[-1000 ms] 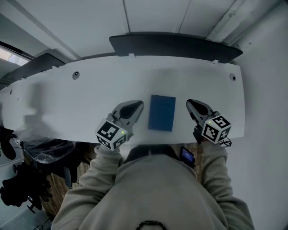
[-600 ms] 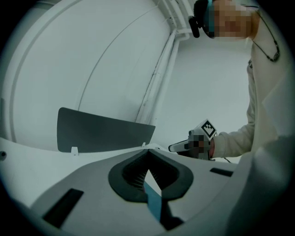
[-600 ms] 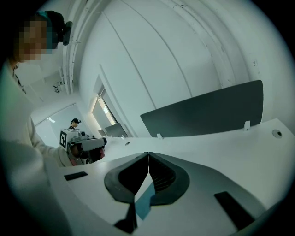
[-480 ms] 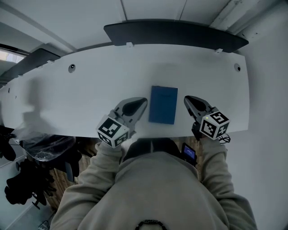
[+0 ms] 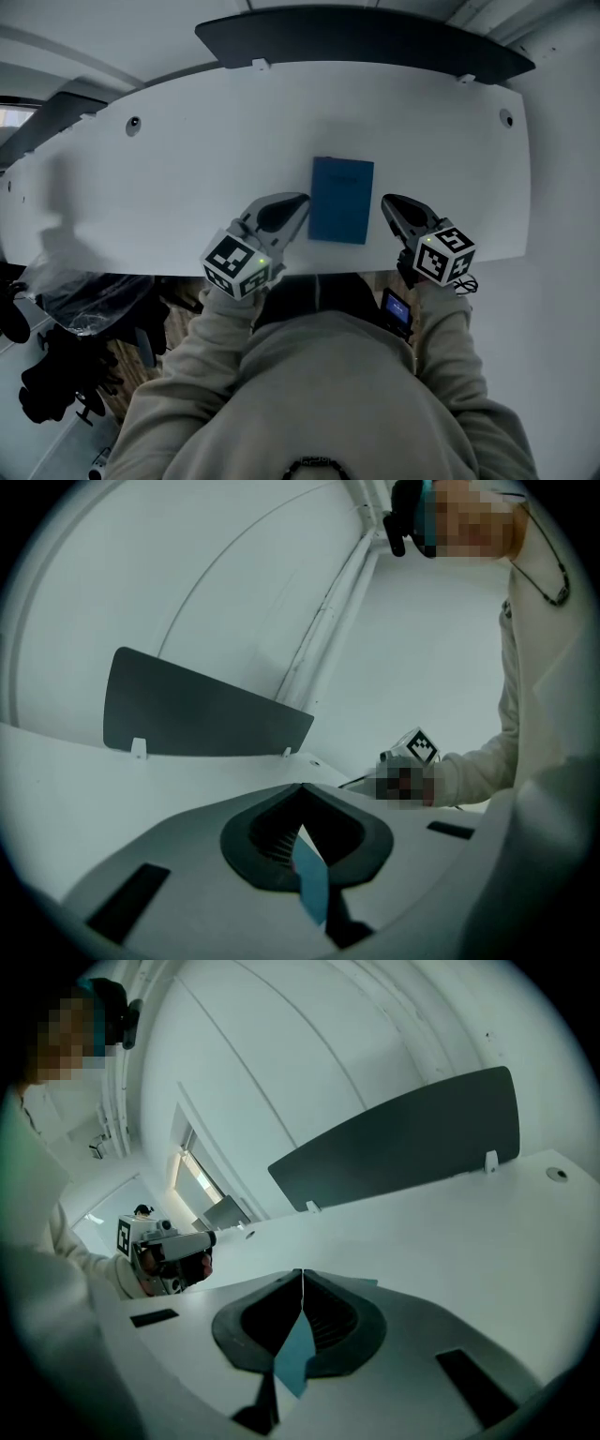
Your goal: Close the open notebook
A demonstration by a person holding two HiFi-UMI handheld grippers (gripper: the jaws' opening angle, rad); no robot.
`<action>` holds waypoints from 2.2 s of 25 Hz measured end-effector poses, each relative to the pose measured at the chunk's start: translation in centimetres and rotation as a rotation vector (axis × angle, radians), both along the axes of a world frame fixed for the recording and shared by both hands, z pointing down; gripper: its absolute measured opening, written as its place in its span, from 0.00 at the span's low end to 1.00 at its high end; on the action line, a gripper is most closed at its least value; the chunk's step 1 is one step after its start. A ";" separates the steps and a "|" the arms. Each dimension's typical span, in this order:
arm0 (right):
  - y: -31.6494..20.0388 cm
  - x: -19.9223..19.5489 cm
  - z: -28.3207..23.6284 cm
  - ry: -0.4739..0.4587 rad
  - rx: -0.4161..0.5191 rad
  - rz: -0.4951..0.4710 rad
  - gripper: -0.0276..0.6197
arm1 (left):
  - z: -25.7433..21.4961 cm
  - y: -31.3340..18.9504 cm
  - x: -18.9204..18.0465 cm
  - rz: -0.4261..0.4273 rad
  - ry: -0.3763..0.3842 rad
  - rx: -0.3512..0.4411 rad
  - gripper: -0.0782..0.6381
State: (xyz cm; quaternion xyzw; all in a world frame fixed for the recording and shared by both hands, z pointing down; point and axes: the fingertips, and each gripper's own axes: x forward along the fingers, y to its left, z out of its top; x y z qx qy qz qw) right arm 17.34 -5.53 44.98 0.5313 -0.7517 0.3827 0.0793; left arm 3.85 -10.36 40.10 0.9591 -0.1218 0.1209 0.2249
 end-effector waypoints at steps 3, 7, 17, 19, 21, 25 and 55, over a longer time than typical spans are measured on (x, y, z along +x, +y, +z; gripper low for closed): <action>0.6 0.3 1.9 0.007 -0.025 0.022 0.07 | 1.6 0.8 0.1 0.012 -0.005 -0.028 0.11; 1.1 0.4 4.5 -0.004 -0.060 0.037 0.07 | 4.0 1.4 0.4 0.012 -0.022 -0.065 0.11; 1.6 1.0 10.1 -0.011 -0.124 0.088 0.08 | 8.7 2.9 0.6 0.036 -0.059 -0.137 0.11; 2.1 1.1 11.2 -0.011 -0.152 0.106 0.12 | 9.5 3.3 0.6 0.032 -0.060 -0.157 0.11; 2.6 0.8 12.2 -0.028 -0.174 0.117 0.23 | 10.3 3.9 0.4 0.036 -0.067 -0.173 0.11; 3.2 -0.3 13.7 -0.079 -0.203 0.107 0.29 | 12.0 4.7 0.2 0.045 -0.086 -0.196 0.11; 3.5 -3.4 15.4 -0.156 -0.226 0.000 0.34 | 19.1 6.7 1.4 0.143 -0.242 -0.215 0.11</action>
